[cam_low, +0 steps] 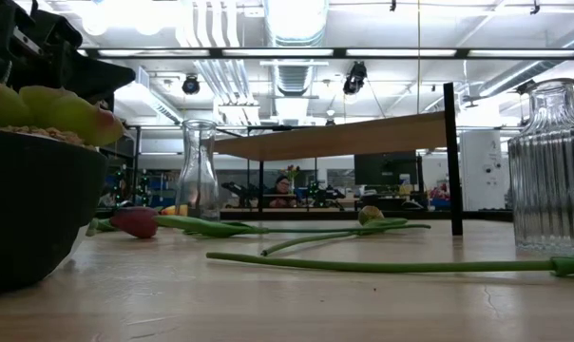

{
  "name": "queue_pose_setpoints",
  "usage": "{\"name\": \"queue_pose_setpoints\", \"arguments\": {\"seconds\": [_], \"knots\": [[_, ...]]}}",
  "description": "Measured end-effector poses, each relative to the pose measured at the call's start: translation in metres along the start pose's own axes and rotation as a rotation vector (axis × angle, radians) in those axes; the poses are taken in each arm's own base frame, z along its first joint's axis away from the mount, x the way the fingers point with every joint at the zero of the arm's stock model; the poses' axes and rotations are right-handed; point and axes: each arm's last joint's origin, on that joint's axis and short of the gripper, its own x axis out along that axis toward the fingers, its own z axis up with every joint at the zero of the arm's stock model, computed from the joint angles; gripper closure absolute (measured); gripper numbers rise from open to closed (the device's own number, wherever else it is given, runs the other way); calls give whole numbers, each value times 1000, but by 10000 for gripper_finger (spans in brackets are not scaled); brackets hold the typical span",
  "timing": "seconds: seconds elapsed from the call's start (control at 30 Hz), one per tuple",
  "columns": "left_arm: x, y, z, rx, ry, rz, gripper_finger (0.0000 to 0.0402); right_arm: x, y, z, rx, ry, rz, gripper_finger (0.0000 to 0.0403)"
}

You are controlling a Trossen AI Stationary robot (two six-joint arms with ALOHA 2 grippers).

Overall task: Pick and place flowers into a vace then onto a shelf
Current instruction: Put the black tulip into the right transparent vase

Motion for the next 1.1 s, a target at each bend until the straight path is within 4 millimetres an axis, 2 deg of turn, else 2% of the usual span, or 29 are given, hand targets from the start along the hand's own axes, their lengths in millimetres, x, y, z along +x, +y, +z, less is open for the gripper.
{"name": "queue_pose_setpoints", "arguments": {"seconds": [0.37, 0.57, 0.73, 1.1], "knots": [[0, 0, 0, 0, 0, 0, 402, 0, 1, -1, 108, 14, 20, 385], [0, 0, 0, 0, 0, 0, 402, -6, -2, 1, 132, 6, 17, 390], [0, 0, 0, 0, 0, 0, 402, -23, -10, 5, 218, -40, -19, 390], [0, 0, 0, 0, 0, 0, 402, -78, -15, -3, 417, -202, -86, 390]]}}
